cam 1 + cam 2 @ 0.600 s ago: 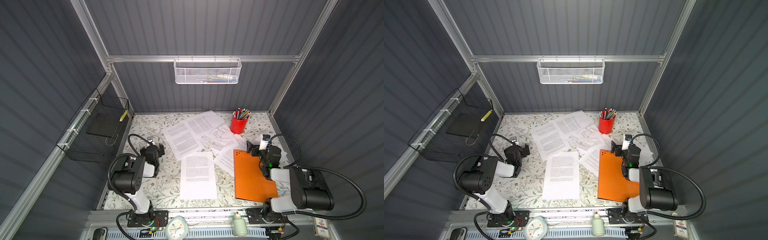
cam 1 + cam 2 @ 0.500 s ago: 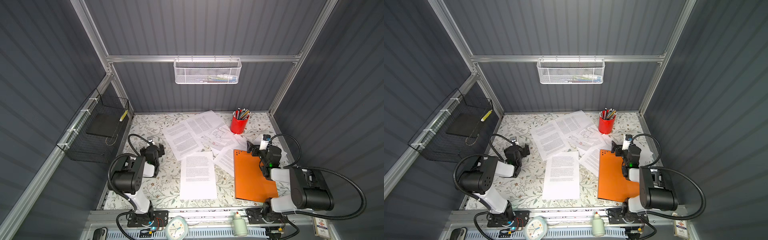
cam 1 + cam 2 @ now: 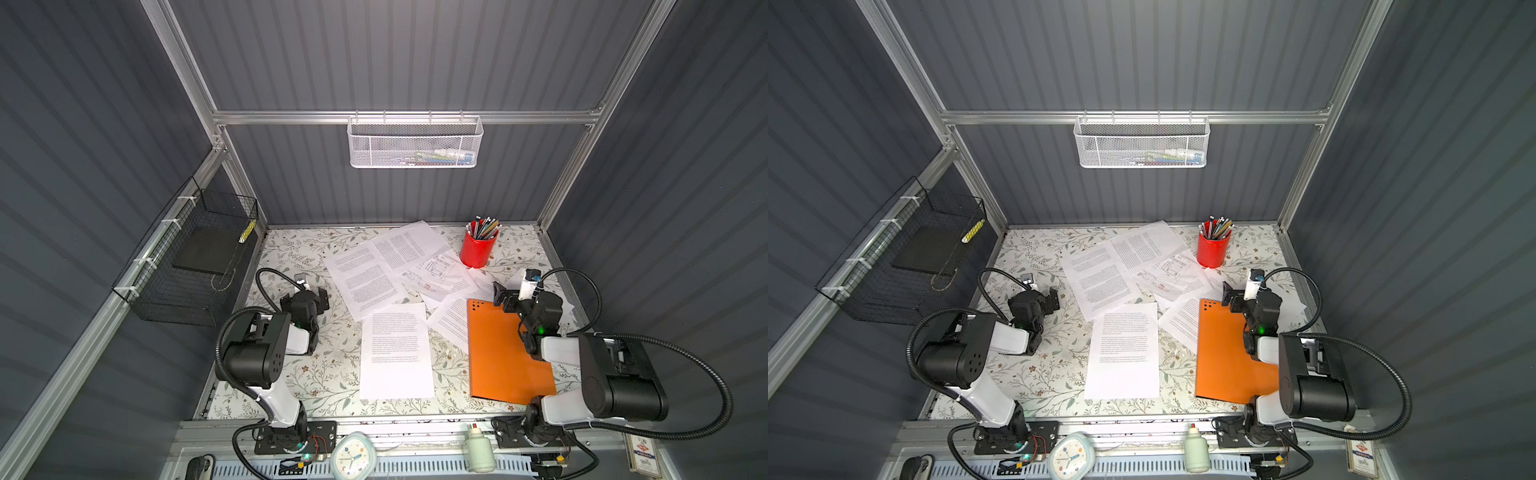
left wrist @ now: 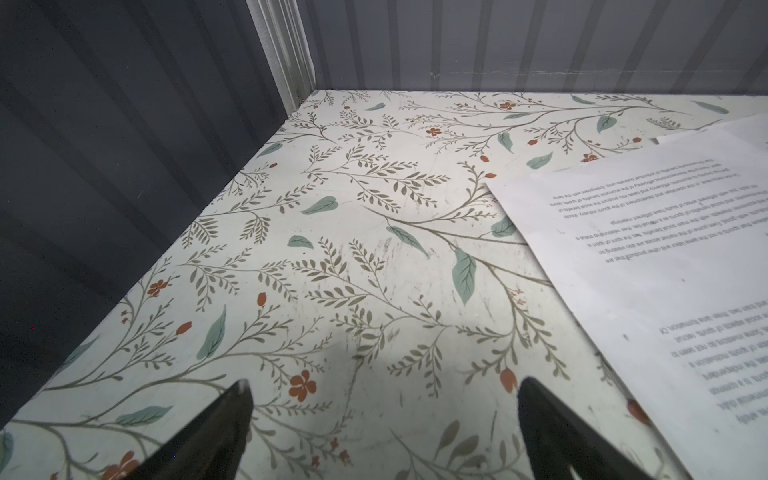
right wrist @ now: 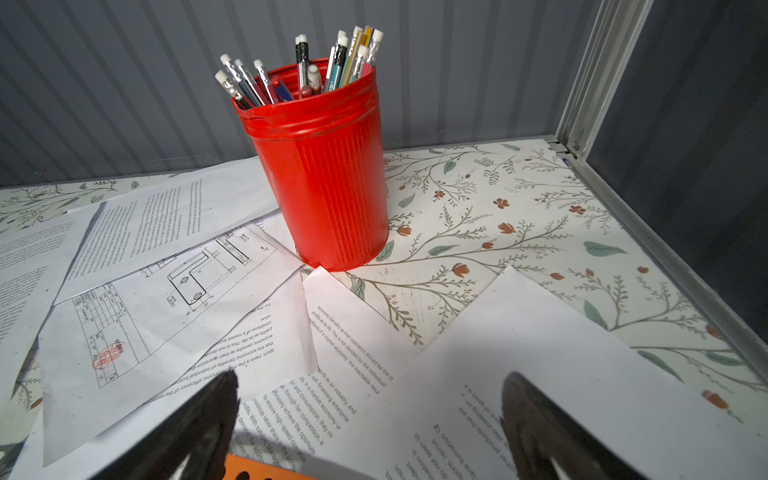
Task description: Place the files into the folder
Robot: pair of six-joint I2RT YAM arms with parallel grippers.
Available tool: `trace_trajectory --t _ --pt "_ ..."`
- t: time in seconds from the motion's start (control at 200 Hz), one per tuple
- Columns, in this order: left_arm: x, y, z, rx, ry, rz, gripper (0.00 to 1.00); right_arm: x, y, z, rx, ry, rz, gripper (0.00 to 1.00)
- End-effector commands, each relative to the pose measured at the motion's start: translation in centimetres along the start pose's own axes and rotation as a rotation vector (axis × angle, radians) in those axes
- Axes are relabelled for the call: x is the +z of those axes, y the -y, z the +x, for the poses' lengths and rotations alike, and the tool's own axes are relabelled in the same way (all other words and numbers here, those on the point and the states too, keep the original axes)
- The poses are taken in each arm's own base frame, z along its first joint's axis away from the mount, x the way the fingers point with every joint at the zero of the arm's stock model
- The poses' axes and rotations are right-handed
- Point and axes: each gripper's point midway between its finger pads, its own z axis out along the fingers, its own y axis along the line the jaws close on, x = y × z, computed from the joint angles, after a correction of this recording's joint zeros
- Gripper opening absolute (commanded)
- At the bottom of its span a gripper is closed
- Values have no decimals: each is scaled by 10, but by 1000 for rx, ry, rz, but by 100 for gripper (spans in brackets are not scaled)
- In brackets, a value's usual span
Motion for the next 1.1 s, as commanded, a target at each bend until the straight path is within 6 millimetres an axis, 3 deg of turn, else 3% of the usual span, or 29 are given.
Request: trace_trajectory --t 0.0,0.705,0.785,0.855,0.97,1.015,1.095 --pt "2 4 -3 9 5 2 100 -1 -1 -3 -10 18 -2 99" --pt "2 4 -3 3 3 11 100 0 4 -4 14 16 -2 99" --pt "-3 0 -10 1 -8 -22 100 -5 7 -13 20 37 28 99" --pt "-8 -17 -34 -9 2 -164 100 -16 14 -31 15 22 146 99" --pt "-19 -32 -66 -114 -114 -281 100 -43 49 -62 163 -40 434 99" --pt "-21 -23 -73 -165 -193 -245 100 -56 61 -76 229 -9 520 99" --pt "-30 16 -78 -146 -278 -134 100 -68 71 -73 359 -25 564 99"
